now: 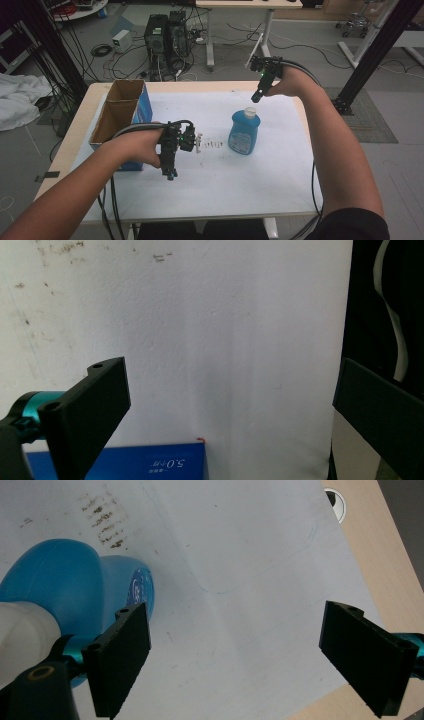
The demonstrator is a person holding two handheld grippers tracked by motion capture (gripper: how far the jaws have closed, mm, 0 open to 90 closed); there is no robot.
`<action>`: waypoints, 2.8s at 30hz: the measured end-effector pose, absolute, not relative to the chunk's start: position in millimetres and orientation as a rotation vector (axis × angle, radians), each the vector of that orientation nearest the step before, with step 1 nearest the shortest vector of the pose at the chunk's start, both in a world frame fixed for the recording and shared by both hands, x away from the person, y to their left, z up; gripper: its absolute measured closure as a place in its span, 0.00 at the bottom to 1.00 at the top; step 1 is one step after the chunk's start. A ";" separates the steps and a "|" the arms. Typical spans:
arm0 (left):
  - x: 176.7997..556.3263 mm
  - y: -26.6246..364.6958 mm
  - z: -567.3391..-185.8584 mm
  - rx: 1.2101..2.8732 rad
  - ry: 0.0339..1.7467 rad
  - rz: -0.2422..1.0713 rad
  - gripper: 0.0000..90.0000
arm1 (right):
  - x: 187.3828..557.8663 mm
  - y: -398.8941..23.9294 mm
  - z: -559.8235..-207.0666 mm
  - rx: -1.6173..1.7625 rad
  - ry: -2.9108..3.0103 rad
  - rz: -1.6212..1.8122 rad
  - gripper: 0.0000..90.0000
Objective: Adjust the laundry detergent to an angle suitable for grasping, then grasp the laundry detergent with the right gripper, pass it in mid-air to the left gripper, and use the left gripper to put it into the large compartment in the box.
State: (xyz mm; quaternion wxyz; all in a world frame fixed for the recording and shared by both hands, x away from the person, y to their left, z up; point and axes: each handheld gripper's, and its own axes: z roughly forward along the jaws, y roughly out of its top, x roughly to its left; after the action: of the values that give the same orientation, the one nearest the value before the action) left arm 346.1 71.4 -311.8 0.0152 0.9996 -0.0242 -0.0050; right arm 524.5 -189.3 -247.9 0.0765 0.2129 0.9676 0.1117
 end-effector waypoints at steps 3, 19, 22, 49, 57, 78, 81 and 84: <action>346.1 70.7 -310.3 3.112 -0.092 -0.012 0.02 | 522.9 -190.2 -245.2 0.633 2.892 0.355 0.14; 341.1 69.6 -309.5 3.102 -0.094 0.013 0.02 | 518.0 -195.0 -244.0 0.674 2.861 0.431 0.14; 339.9 69.3 -307.8 3.096 -0.098 0.019 0.02 | 514.7 -200.4 -247.1 0.703 2.806 0.544 0.14; 338.3 68.0 -309.2 3.084 -0.116 0.027 0.02 | 494.4 -256.6 -275.9 0.934 2.578 1.103 0.14; 336.2 66.3 -308.0 3.083 -0.126 0.029 0.02 | 476.3 -287.2 -284.6 0.982 2.530 1.133 0.14; 336.9 64.2 -308.9 3.085 -0.137 0.031 0.02 | 399.6 -313.2 -324.4 0.913 2.559 1.126 0.14; 337.3 63.2 -309.4 3.086 -0.135 0.035 0.02 | 395.0 -308.7 -330.9 0.895 2.579 1.121 0.14; 336.4 62.0 -309.7 3.088 -0.133 0.029 0.02 | 393.5 -301.5 -337.8 0.879 2.597 1.120 0.14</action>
State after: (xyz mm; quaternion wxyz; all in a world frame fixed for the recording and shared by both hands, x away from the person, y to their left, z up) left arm 336.4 62.0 -309.7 0.0255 0.9987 -0.0431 0.0093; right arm 393.5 -301.5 -337.8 0.0897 0.2956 0.8734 0.3766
